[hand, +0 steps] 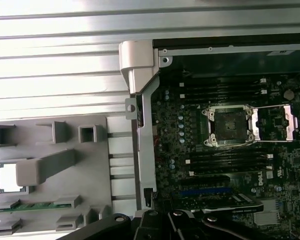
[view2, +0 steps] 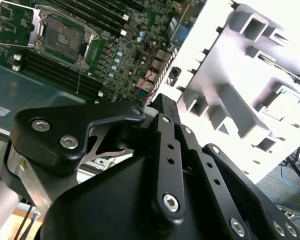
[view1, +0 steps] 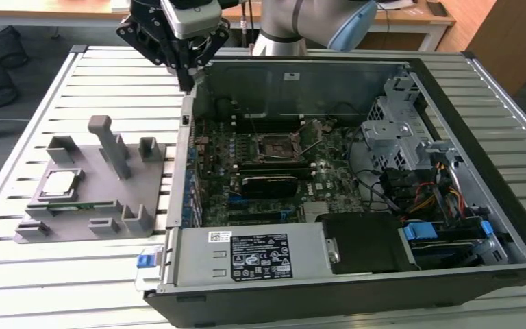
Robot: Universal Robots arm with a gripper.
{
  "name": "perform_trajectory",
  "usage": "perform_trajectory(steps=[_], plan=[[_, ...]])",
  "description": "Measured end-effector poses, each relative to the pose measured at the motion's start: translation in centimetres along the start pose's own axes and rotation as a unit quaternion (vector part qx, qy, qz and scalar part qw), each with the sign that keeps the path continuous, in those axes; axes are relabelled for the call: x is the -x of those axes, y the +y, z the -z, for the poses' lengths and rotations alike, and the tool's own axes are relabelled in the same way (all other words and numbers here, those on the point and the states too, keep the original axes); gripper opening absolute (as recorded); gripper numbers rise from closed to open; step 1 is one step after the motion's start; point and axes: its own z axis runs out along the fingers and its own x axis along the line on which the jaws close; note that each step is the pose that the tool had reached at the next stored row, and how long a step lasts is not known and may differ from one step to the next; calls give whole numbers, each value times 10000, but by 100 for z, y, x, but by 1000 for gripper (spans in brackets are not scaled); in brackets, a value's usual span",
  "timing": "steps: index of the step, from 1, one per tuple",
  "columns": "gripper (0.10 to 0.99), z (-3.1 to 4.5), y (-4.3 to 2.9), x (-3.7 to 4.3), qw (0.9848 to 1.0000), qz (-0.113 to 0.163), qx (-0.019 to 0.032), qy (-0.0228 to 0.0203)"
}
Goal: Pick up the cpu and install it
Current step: 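Reach for the cpu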
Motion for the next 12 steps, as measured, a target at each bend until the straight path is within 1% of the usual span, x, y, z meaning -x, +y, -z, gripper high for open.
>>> perform_trajectory(steps=[12], plan=[[106,0,-7,-91,10000,0,0,0]])
